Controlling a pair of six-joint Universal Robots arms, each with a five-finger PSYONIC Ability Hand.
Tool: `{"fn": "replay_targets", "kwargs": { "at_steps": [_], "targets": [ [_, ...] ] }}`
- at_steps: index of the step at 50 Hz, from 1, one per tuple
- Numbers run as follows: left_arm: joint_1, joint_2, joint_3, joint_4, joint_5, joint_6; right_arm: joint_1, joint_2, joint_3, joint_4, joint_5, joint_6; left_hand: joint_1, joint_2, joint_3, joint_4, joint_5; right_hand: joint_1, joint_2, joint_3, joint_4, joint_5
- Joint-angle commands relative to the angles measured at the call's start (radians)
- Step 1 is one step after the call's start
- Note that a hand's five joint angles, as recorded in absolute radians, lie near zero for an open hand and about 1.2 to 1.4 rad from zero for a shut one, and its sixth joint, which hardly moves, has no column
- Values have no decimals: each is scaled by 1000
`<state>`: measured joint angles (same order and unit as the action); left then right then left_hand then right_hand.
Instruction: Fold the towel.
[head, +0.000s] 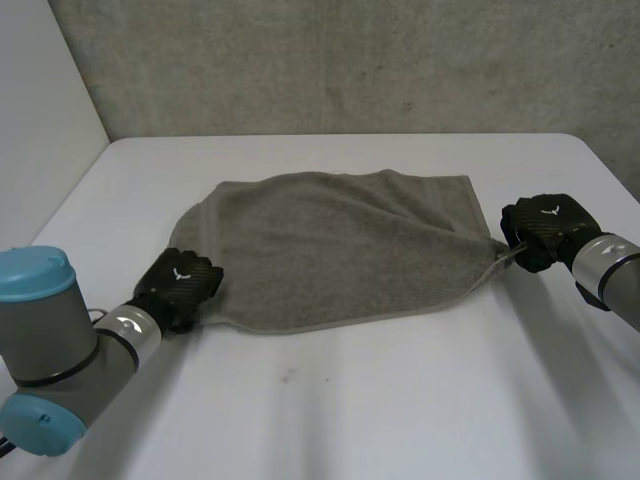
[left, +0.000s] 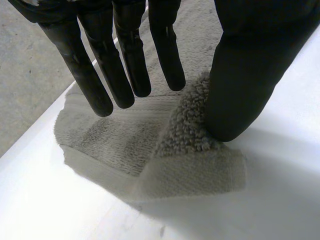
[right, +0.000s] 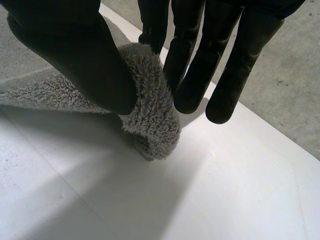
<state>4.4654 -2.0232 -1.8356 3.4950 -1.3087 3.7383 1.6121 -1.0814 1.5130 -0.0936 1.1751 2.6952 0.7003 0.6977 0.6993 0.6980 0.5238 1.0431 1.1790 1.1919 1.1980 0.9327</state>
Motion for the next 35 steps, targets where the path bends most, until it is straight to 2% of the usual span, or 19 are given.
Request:
{"fn": "replay_targets", "kwargs": {
  "at_steps": [1,3,4,5,7,13,19,24,26,27,29,30,32,35],
  "targets": [
    [-3,-12,4,4,0,0,0,0,3,0,0,0,80,82,81,82,82,353,217,204,198,289],
    [-3,-12,6,4,0,0,0,0,3,0,0,0,153,156,154,156,155,353,217,204,198,289],
    [-3,-12,6,5,-1,0,0,0,3,0,0,-2,304,307,305,307,306,353,217,204,198,289],
    [-3,-12,6,5,-1,0,0,0,3,0,0,-2,306,309,307,308,308,353,217,204,198,289],
    [-2,-8,7,13,-3,0,0,0,1,0,1,-2,671,673,672,673,673,353,217,204,198,289],
    [2,17,9,13,-14,0,0,-11,-8,2,8,-2,696,699,697,698,698,353,217,204,198,289],
    [-3,146,-11,-2,-78,-3,-8,-81,-40,43,8,-26,696,699,697,698,698,353,217,204,198,289],
    [-2,296,-24,-51,-103,-23,-18,-181,-71,183,6,-121,696,699,697,698,698,353,217,204,198,289],
    [5,413,-8,-121,-103,-50,-53,-241,-105,300,6,-197,696,699,697,698,698,353,217,204,198,289],
    [5,414,-8,-122,-103,-51,-54,-241,-105,301,6,-198,696,699,697,698,698,353,217,204,198,289],
    [12,525,25,-189,-103,-77,-73,-329,-163,391,8,-247,696,699,697,698,698,353,217,204,198,289],
    [12,526,25,-189,-103,-77,-74,-330,-163,391,8,-247,696,699,697,698,698,353,217,204,198,289],
    [14,615,68,-258,-103,-95,-80,-425,-215,446,6,-259,696,699,697,698,698,353,217,204,198,289],
    [14,643,87,-294,-103,-98,-87,-453,-234,466,5,-264,696,699,697,698,698,353,217,204,198,289]
  ]
}}
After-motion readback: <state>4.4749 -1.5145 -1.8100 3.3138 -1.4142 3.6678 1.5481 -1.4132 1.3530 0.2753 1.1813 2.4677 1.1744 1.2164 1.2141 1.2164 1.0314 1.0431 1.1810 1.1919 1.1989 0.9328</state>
